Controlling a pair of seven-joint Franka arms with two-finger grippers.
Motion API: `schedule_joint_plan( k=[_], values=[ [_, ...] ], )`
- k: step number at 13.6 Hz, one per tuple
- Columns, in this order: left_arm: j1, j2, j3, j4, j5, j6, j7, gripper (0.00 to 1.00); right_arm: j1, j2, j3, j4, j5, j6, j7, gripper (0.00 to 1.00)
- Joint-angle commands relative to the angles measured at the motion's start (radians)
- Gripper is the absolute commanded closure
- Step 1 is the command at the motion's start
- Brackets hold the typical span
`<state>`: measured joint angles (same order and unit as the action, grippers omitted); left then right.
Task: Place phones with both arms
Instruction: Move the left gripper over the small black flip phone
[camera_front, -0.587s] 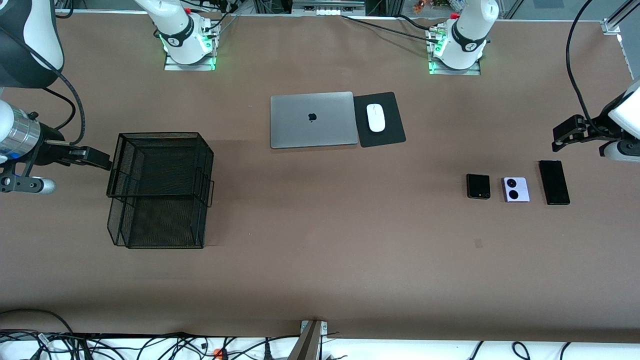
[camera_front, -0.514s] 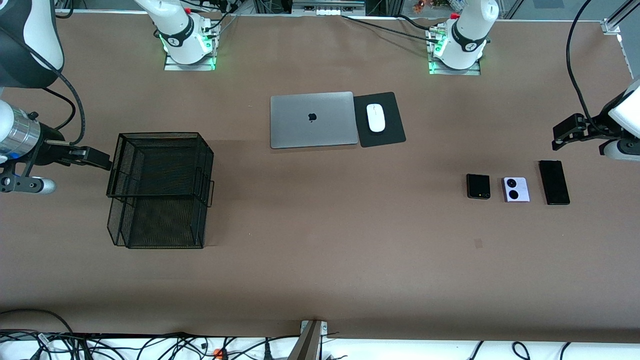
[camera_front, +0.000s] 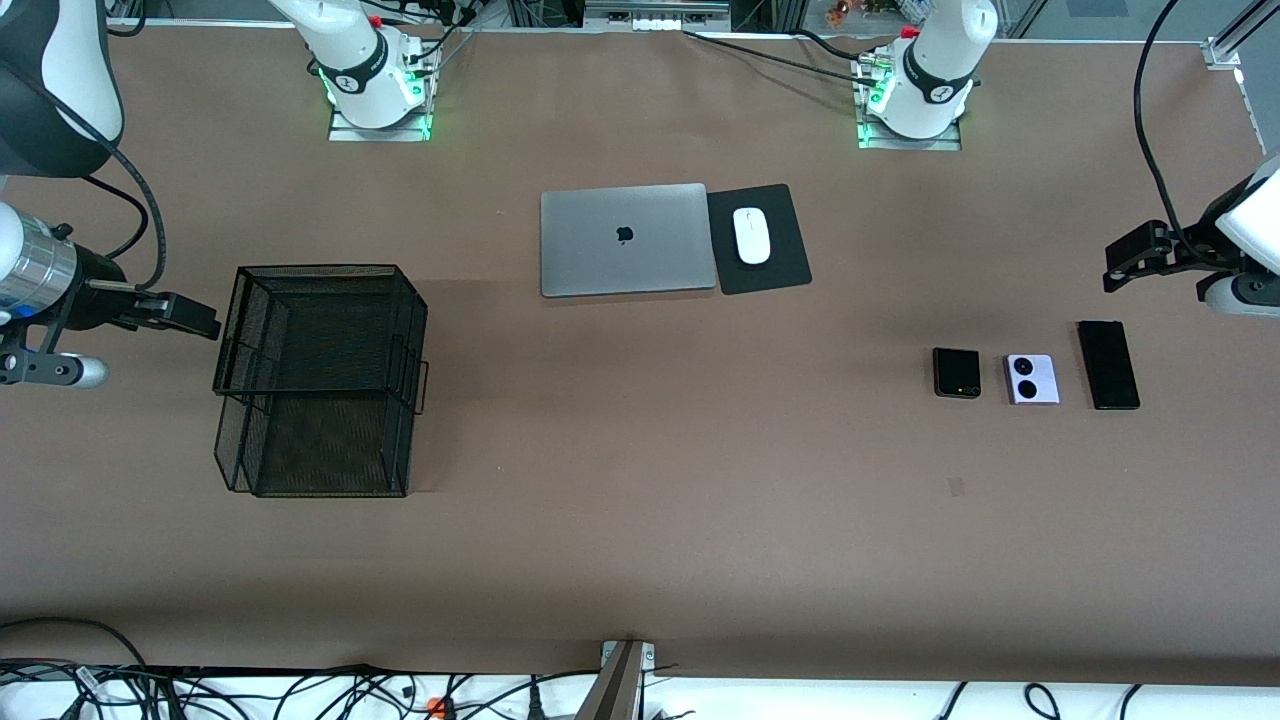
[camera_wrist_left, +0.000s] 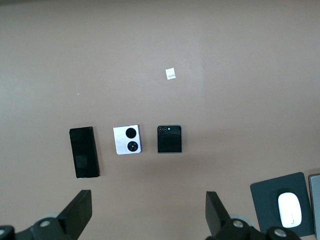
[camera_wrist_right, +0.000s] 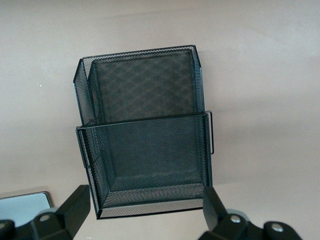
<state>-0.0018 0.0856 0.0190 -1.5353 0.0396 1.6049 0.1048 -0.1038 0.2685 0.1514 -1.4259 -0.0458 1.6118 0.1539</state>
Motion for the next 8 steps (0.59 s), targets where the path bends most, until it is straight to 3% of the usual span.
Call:
schedule_joint_plan(
  k=[1,5,8],
  values=[
    [-0.003,-0.004,0.007,0.0,-0.007,-0.032,0.004,0.0,-0.007,-0.006,0.002,0.001,0.018,-0.013,-0.004,0.0],
    [0.006,0.057,0.007,-0.032,-0.003,-0.045,0.016,0.0,-0.007,-0.006,0.002,0.001,0.018,-0.015,-0.002,0.0],
    [0.008,0.158,0.009,-0.039,-0.003,-0.017,0.018,0.0,-0.007,-0.006,0.002,-0.001,0.018,-0.015,-0.002,0.0]
  ],
)
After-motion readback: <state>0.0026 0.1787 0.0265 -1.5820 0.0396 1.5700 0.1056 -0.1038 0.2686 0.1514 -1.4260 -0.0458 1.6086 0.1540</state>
